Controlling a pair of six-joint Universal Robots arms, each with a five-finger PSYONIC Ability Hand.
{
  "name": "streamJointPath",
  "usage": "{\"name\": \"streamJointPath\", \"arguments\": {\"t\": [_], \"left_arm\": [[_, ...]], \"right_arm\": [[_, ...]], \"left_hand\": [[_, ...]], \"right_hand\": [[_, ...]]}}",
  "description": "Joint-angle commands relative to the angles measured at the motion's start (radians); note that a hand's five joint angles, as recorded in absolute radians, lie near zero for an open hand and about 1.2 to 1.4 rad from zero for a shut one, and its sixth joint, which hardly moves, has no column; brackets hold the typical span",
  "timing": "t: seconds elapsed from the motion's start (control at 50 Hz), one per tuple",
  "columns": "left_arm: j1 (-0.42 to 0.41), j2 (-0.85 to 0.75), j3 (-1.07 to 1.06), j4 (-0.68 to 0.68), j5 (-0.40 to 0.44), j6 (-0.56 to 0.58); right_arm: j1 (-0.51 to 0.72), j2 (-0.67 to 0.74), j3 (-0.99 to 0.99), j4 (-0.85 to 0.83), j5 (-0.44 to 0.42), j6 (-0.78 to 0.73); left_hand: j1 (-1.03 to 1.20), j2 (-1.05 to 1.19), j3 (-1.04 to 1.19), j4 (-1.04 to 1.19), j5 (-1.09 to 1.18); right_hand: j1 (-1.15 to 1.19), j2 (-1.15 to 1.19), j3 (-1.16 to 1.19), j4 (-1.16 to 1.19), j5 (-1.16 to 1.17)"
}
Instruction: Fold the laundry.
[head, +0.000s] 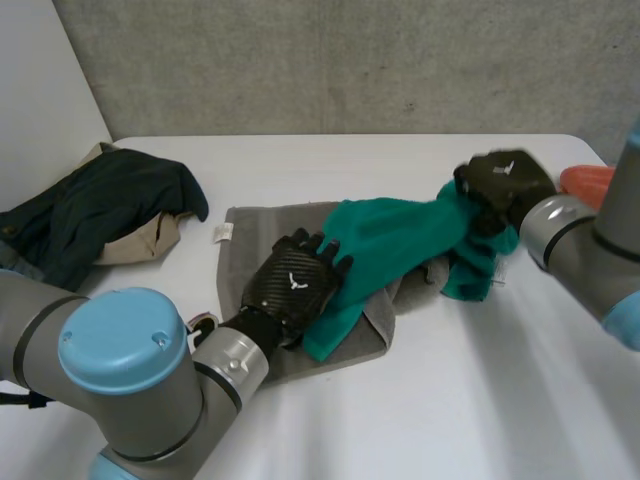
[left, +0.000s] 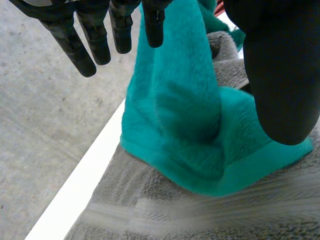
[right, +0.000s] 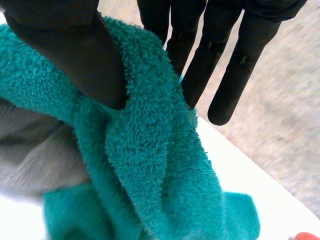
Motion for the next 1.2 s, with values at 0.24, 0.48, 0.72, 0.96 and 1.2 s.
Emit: {"name": "streamJointPath", "arguments": {"t": [0.24, 0.48, 0.72, 0.96, 1.2], "left_arm": [[0.099, -0.043, 0.223, -0.072, -0.008, -0.206], [0.046, -0.357, 0.668, -0.321, 0.118, -0.297], [0.009, -0.613, 0.952, -0.401, 0.216, -0.073], [-0.028, -0.686, 1.016, -0.336, 0.160, 0.011], [0.237, -0.125, 0.698, -0.036, -0.218, -0.107]], "right_arm": [[-0.195, -0.303, -0.208, 0.053, -0.064, 0.223], [-0.242, -0.355, -0.202, 0.082, -0.143, 0.312], [-0.238, -0.332, -0.043, 0.052, -0.167, 0.263], [-0.253, -0.294, 0.037, 0.020, -0.160, 0.207], [-0.206, -0.298, 0.059, 0.030, -0.166, 0.208]], "left_hand": [[-0.015, -0.025, -0.029, -0.023, -0.046], [-0.015, -0.025, -0.029, -0.023, -0.046], [-0.015, -0.025, -0.029, -0.023, -0.046], [1.207, 1.197, 1.192, 1.198, 1.175], [1.207, 1.197, 1.192, 1.198, 1.175]], "right_hand": [[0.283, 0.221, 0.216, 0.202, 0.230], [0.283, 0.221, 0.216, 0.202, 0.230], [0.283, 0.221, 0.216, 0.202, 0.230], [0.283, 0.221, 0.216, 0.202, 0.230], [0.283, 0.221, 0.216, 0.202, 0.230]]}}
